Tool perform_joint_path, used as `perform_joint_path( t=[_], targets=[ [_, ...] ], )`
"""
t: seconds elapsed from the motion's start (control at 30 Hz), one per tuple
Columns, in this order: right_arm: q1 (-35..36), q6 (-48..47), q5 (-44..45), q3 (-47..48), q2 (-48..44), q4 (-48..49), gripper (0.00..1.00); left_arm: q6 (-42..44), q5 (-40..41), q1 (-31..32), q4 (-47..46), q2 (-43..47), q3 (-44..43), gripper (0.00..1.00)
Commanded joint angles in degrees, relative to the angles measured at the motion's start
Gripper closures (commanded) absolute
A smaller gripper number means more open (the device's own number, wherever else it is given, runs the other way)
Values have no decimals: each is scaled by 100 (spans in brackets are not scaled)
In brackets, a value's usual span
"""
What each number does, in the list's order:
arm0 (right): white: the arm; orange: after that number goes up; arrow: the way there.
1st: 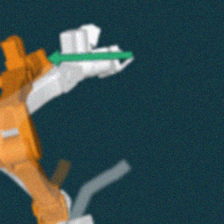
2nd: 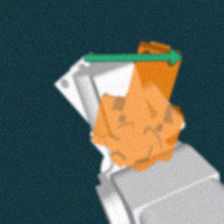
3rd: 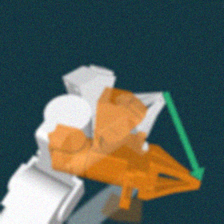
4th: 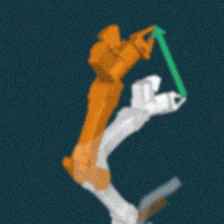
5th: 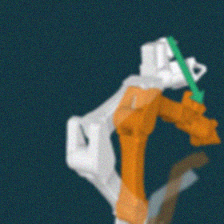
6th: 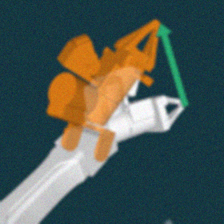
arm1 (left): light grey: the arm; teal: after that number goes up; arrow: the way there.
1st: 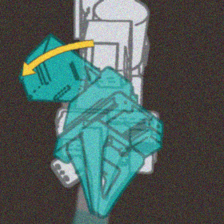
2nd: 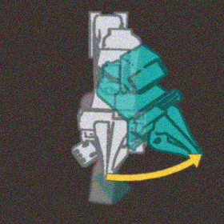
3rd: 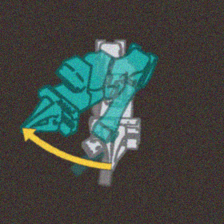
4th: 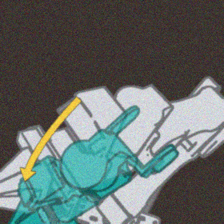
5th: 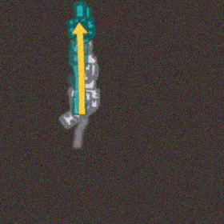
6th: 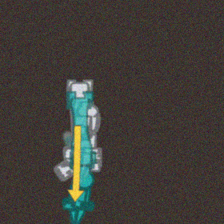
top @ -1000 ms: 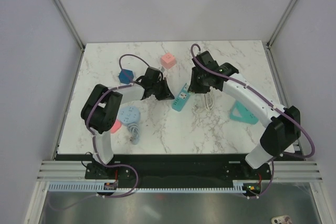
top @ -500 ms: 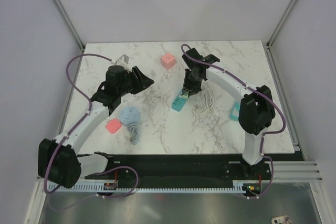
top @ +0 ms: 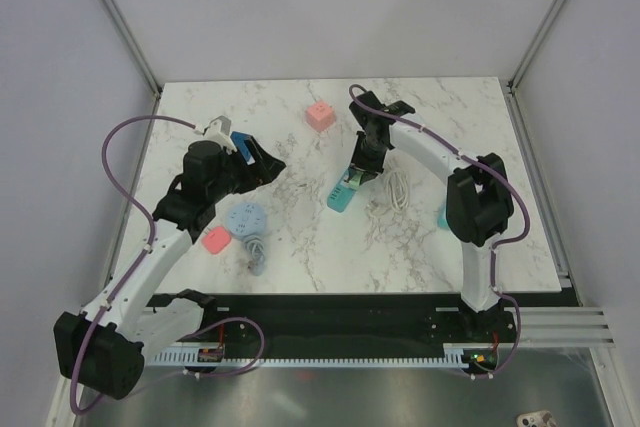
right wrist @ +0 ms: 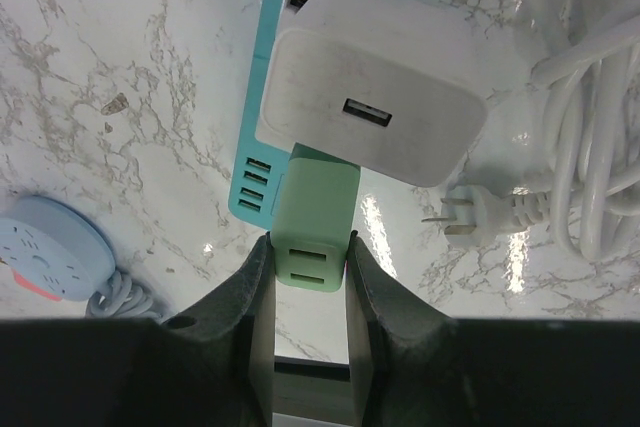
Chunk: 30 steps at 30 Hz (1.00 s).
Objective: Insert the plug
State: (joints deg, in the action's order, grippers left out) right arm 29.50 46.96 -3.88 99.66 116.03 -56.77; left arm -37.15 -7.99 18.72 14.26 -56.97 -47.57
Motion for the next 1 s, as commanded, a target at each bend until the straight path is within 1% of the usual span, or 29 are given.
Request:
perform_joint_path(
  t=[0.0,0.47,0.97],
  targets=[
    [-58,182,-95,291,60,-27,100,252,52,-18,68,19,20,11],
    [-102,252,-139,300,113,61,100,260,140,-18,59,81,46,11],
    [-102,445,-280,45,139,325,100,252,184,-18,59,116,81,11]
  ],
)
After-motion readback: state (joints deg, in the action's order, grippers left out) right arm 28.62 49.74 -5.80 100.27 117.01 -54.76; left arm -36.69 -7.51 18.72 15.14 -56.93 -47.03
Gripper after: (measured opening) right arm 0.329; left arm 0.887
